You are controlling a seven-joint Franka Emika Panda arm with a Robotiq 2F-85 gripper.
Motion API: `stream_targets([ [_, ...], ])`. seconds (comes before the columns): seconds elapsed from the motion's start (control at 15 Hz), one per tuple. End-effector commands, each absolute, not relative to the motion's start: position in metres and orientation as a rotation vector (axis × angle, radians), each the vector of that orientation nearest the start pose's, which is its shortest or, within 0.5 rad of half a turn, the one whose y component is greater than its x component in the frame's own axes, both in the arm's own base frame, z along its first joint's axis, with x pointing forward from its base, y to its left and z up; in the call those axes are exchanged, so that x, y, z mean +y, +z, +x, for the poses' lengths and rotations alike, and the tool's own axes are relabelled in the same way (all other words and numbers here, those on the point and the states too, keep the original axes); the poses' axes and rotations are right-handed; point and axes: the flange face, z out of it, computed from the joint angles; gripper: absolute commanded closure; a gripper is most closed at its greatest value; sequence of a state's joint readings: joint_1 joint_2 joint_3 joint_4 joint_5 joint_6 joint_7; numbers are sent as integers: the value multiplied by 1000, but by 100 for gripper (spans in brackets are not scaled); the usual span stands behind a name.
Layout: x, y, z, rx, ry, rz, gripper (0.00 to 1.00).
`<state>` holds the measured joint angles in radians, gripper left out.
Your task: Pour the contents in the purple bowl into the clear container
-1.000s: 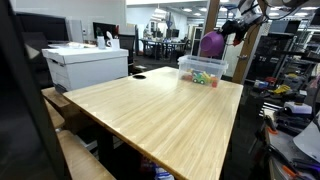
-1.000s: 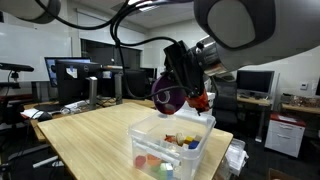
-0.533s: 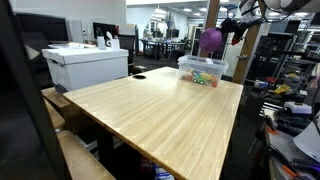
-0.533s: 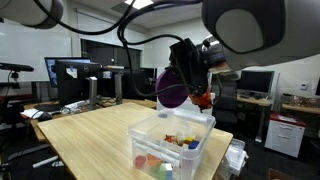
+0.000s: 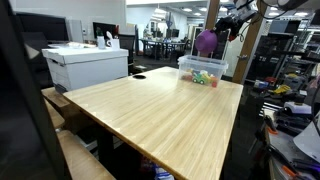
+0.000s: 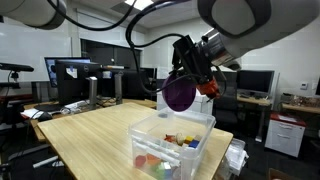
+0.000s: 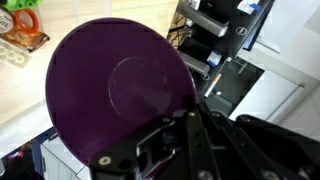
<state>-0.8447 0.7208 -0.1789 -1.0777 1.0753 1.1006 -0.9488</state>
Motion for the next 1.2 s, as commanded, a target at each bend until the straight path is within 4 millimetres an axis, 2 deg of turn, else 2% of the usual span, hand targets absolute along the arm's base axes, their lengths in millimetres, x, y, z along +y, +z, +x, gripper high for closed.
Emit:
stream_targets([
  [0.0, -459, 469, 497, -148, -484, -2204, 99],
  [0.27, -419, 491, 511, -231, -409, -2382, 99],
  [0.67, -339, 508, 522, -480, -278, -2662, 99],
  [0.73, -322, 509, 522, -553, -262, -2717, 99],
  [1.13, -257, 501, 512, -911, -233, -2870, 99],
])
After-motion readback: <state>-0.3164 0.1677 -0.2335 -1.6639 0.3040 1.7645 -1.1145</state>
